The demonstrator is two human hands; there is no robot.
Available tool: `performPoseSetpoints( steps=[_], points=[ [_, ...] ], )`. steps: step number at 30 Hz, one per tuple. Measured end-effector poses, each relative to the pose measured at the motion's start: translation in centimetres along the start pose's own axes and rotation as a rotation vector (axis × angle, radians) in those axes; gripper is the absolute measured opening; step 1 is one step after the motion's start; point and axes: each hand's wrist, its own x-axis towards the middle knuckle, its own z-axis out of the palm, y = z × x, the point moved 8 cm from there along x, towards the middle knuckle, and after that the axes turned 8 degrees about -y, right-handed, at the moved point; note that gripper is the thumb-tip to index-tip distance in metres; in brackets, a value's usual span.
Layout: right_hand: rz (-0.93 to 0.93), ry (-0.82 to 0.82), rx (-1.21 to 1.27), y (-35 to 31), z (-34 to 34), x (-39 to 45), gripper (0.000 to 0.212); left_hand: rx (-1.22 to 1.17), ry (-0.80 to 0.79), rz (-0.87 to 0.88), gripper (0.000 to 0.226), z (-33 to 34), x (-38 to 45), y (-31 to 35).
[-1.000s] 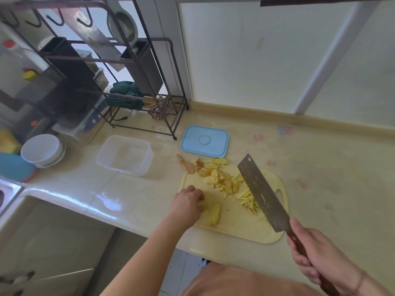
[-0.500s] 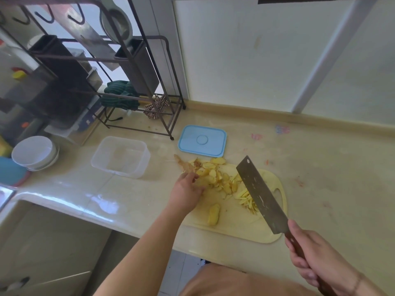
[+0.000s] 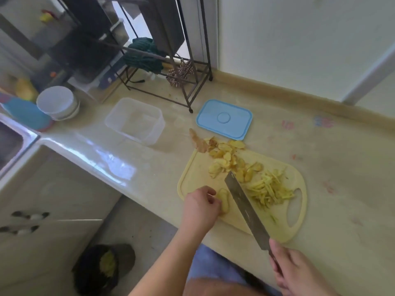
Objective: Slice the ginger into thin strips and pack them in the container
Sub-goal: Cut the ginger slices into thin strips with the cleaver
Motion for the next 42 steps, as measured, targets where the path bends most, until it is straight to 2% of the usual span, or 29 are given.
performPoseSetpoints(
  steps=[2,5,9,12,14,17,18,20,24,27,28,32,35,39,42],
  points=[
    [-0.001,-0.006,-0.031,0.2,0.0,0.5,0.071,-0.067,0.028,-0.053,0.023,0.7,-0.5,0.1],
    [-0.079,-0.004,-0.202,-0.4,-0.7,1.5,0.074,-0.185,0.075,-0.135,0.021,2.0,-1.2,-0.2],
    [-0.166,-0.081,-0.315,-2.6,-2.3,2.2,0.066,-0.251,0.14,-0.164,0.023,2.3,-1.3,-0.8],
    [-0.171,-0.136,-0.332,-3.4,-2.7,2.4,0.059,-0.113,0.143,-0.091,0.028,1.9,-1.5,-0.1],
    [-0.177,-0.122,-0.357,-3.6,-3.0,2.5,0.054,0.135,0.262,0.09,0.028,1.2,-1.8,1.0],
    [-0.186,-0.096,-0.391,-3.8,-3.2,2.5,0.053,0.323,0.451,0.606,0.013,2.1,-2.8,2.7],
    [-0.192,-0.087,-0.403,-3.9,-3.3,2.5,0.052,0.333,0.447,0.703,0.01,2.6,-2.9,2.7],
    [-0.205,-0.042,-0.416,-4.2,-3.6,2.2,0.055,0.327,0.417,0.772,0.008,3.0,-2.7,2.5],
    [-0.313,0.083,-0.44,-5.5,-3.3,0.8,0.079,0.31,0.396,0.77,0.006,3.3,-2.4,1.9],
    [-0.426,0.186,-0.442,-6.5,-3.5,0.4,0.066,0.302,0.393,0.76,0.005,3.3,-2.5,1.9],
    [-0.415,0.184,-0.447,-6.7,-3.5,0.6,0.07,0.297,0.39,0.75,0.006,3.3,-2.5,1.9],
    [-0.225,0.138,-0.569,-4.8,-4.5,1.6,0.115,0.262,0.375,0.728,0.014,3.2,-2.5,1.9],
    [-0.216,0.159,-0.464,-4.4,-4.8,1.6,0.106,0.249,0.363,0.73,0.015,3.1,-2.3,2.0],
    [-0.134,0.09,-0.604,-3.6,-4.9,2.2,0.111,0.256,0.359,0.725,0.015,3.1,-2.2,2.0],
    [-0.218,0.091,-0.594,-4.5,-4.5,2.0,0.099,0.26,0.357,0.719,0.016,3.2,-2.3,1.9]
  ],
)
